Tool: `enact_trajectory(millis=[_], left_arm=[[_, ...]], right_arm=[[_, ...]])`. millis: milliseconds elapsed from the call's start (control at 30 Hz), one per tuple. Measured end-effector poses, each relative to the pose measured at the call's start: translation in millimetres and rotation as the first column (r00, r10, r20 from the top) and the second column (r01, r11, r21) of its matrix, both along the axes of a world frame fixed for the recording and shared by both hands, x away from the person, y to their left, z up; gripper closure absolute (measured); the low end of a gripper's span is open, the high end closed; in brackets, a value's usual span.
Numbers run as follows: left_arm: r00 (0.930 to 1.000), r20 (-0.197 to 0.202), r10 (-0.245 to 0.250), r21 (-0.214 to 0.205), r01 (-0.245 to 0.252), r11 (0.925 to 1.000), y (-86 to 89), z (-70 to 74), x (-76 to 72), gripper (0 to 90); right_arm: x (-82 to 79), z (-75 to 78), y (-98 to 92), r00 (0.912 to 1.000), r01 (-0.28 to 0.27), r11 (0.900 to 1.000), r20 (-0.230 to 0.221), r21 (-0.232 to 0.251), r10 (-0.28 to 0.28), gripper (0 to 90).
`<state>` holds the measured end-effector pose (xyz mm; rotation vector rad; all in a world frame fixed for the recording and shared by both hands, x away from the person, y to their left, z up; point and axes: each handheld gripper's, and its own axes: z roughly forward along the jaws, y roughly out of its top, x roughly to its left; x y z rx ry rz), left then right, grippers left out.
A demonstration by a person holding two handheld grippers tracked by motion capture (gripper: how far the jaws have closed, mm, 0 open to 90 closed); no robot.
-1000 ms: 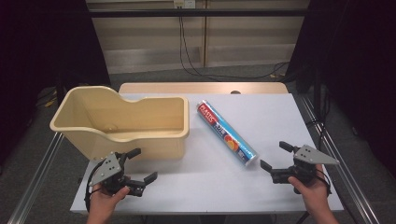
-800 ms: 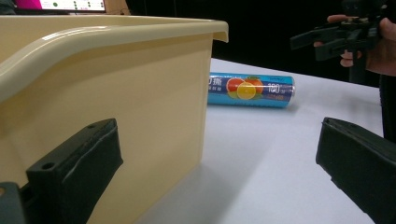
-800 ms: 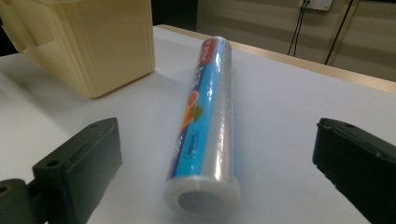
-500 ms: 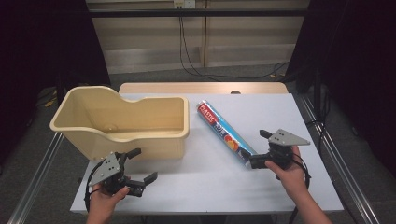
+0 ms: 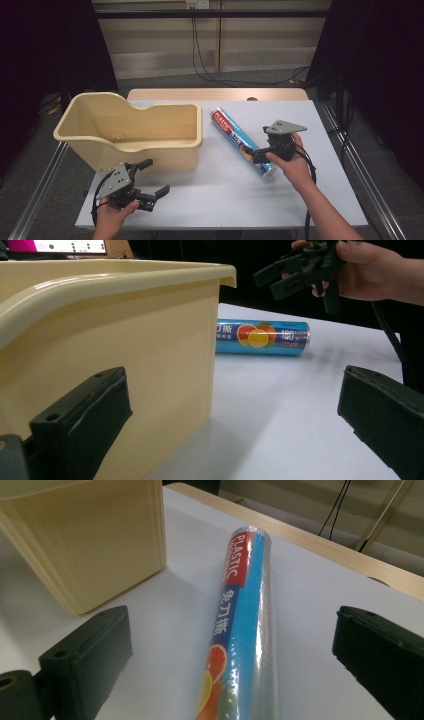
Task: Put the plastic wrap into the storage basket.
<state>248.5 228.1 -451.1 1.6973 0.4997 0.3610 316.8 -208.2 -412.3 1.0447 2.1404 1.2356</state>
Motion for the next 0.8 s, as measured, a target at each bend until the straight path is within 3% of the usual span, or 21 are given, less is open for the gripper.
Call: enact_trajectory(millis=[100,300,467,700,800], left_arm=[[1.0000,-0.002,-0.002,-0.001,0.002,1.0000,0.0,0.2,-0.7,0.4],[0.9999,-0.003,-0.010,0.007,0.010,0.9999,-0.7,-0.3,-1.1,0.5],[0.9998,-0.005,-0.019,0.013,0.019,0.9997,-1.4,-0.3,-1.5,0.5],[0.9993,-0.012,-0.034,0.027,0.034,0.9990,-2.5,-1.9,-1.6,0.5],[0.9993,-0.012,-0.036,0.034,0.037,0.9988,-2.6,-2.1,-1.3,0.5]], right_arm=[[11.7,2.3,5.7,0.9996,-0.004,1.0000,-0.029,-0.001,0.004,2.6],[36.0,-0.5,12.3,0.9958,0.004,0.9989,-0.091,-0.047,-0.008,2.7],[52.2,0.8,21.6,0.9909,-0.033,0.9871,-0.134,-0.156,0.012,2.4],[72.4,-0.7,25.4,0.9754,-0.046,0.9749,-0.220,-0.218,-0.004,3.1],[79.0,-3.1,28.9,0.9572,-0.055,0.9703,-0.289,-0.236,-0.016,4.0]])
